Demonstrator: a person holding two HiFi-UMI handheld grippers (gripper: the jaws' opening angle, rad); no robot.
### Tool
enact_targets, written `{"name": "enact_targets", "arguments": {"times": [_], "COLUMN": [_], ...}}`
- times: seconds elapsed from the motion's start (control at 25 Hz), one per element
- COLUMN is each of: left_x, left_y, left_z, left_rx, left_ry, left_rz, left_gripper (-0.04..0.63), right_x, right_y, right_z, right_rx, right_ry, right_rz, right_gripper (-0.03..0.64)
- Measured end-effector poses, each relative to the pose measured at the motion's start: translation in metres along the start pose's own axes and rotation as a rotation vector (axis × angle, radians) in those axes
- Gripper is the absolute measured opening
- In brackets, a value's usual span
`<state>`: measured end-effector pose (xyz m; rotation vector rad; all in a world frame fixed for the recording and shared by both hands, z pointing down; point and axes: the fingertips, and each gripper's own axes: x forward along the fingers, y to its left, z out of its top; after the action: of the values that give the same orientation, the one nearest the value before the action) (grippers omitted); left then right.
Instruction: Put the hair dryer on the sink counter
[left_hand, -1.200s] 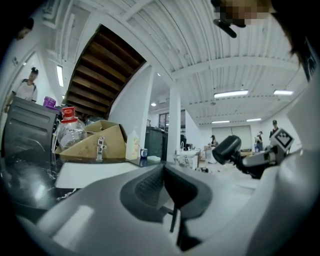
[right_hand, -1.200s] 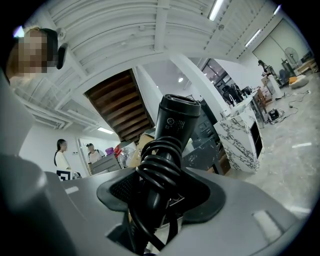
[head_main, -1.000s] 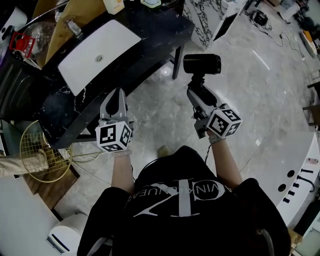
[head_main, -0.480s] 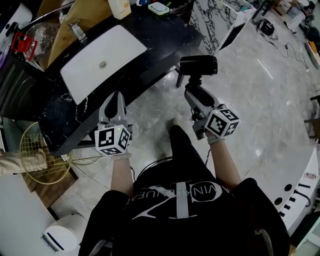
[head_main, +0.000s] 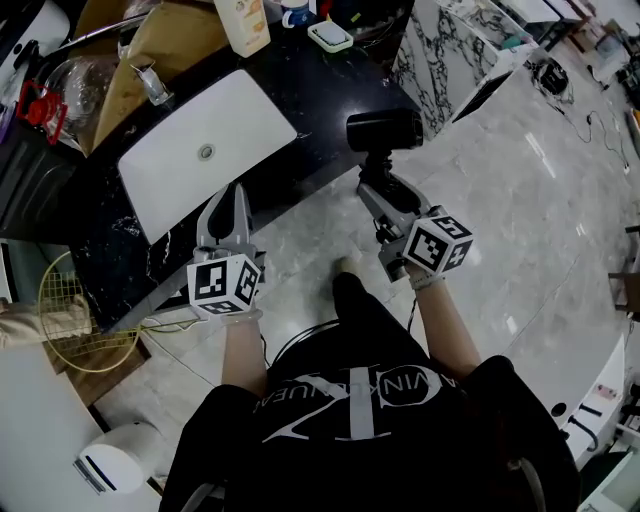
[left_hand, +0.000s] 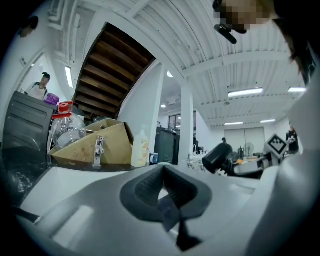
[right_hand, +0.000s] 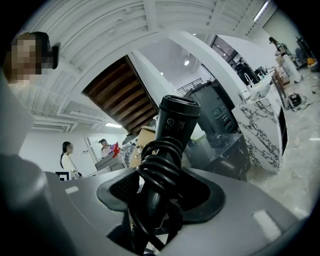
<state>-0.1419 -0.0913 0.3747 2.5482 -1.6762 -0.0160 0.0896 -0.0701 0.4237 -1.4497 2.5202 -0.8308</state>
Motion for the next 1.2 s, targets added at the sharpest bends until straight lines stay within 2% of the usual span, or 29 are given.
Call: {"name": "enact_targets", "arguments": {"times": [0.2, 0.4, 0.68, 0.88, 1.2], "left_x": [0.038, 0.072, 0.098, 0.106, 0.137], "left_y": [0.001, 0.001, 0.0, 0.007, 0.03], "left_z": [-0.001, -0.007, -0.006, -0.01, -0.005], "left_rx": [-0.003, 0.042, 0.016, 0.006, 0.016], "left_ry": [0.001, 0.025, 0.019, 0.046, 0.059], "left_rz": [0.039, 0.092, 0.149, 0.179, 0.153], "left_gripper": [0.0, 0.0, 0.0, 0.0, 0.0], "right_x": [0.032, 0.063, 0.095, 0.115, 0.16], "right_y": [-0.023, -0.042, -0.056, -0.055, -0.057], "right_z": [0.016, 0.028, 0.041, 0.039, 0.034], "right_rx": [0.008, -0.007, 0.0, 0.041, 0.159], "right_ry": [0.051, 0.121, 0.193, 0.26, 0.324], "right_rz": [0.045, 0.094, 0.171, 0.18, 0.148], "right_gripper": [0.267, 0.267, 0.267, 0.267, 0.267]}}
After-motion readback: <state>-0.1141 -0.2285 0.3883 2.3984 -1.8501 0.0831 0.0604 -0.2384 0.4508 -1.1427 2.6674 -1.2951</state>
